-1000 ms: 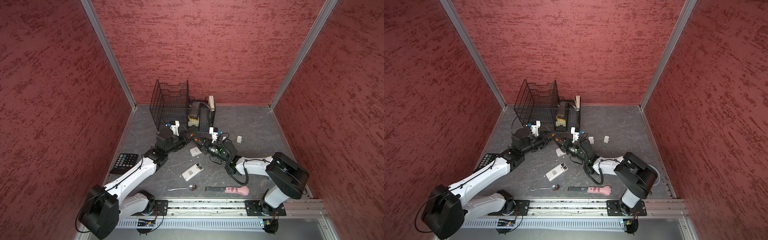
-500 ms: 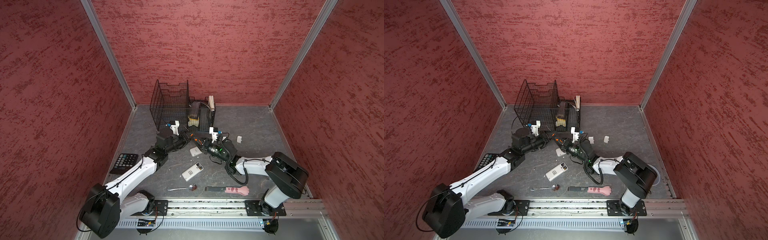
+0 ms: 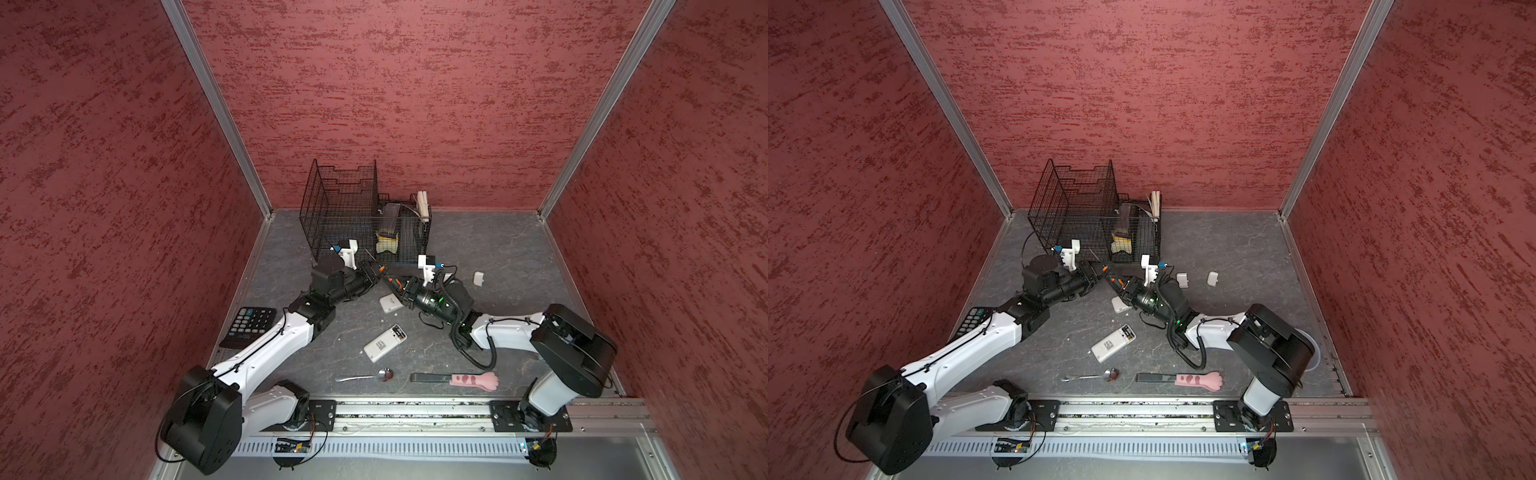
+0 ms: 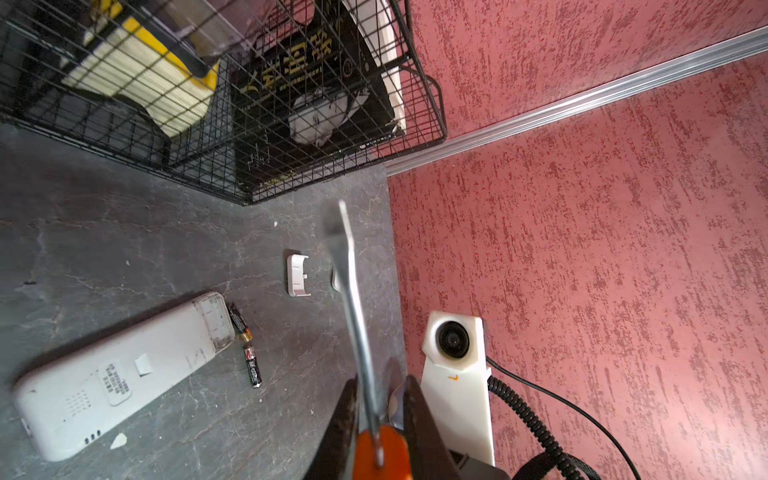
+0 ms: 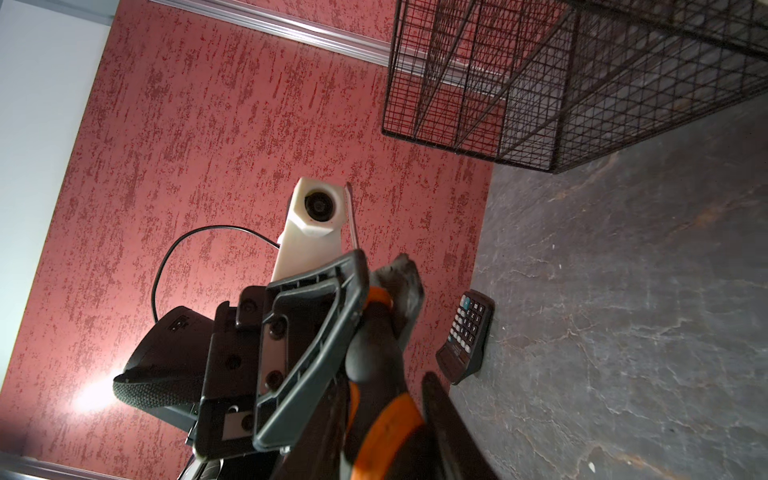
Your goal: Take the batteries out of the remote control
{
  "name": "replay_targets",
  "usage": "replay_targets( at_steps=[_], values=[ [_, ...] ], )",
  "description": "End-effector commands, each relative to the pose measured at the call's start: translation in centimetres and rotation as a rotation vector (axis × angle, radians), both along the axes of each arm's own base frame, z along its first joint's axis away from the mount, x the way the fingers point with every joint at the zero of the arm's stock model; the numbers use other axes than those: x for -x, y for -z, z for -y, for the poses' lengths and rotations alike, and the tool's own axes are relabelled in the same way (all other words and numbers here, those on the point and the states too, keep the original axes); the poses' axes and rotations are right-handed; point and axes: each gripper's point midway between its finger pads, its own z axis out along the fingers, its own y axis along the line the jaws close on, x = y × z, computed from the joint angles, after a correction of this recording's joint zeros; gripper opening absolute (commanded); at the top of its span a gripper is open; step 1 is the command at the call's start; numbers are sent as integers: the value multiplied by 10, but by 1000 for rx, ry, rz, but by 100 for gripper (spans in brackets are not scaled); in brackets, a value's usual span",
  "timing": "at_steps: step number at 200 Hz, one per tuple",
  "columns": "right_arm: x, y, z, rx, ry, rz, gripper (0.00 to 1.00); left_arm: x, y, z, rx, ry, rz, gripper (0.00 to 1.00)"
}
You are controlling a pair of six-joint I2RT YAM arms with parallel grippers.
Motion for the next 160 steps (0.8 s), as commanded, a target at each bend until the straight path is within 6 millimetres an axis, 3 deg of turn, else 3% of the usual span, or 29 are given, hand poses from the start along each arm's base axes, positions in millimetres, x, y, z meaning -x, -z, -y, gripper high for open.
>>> replay_targets(
  at_steps=[1, 55, 113, 123, 130, 160],
  values=[
    [2, -23, -3, -51, -18, 23, 38, -6, -11, -3, -12, -11, 61, 0],
    [5, -22, 0, -20, -18, 34, 41, -9, -12, -8, -11, -20, 55, 0],
    [-2, -13, 8, 301, 85, 140, 44, -11, -15, -13, 10, -18, 19, 0],
    [-3, -13, 8, 318, 91, 158, 45, -11, -13, -13, 8, -20, 7, 0],
    [-1, -27, 11, 299, 98, 183, 46, -11, -12, -13, 11, -18, -1, 0],
    [-2, -23, 5, 333, 99, 194, 47, -11, -12, -11, 34, -8, -19, 0]
  ],
)
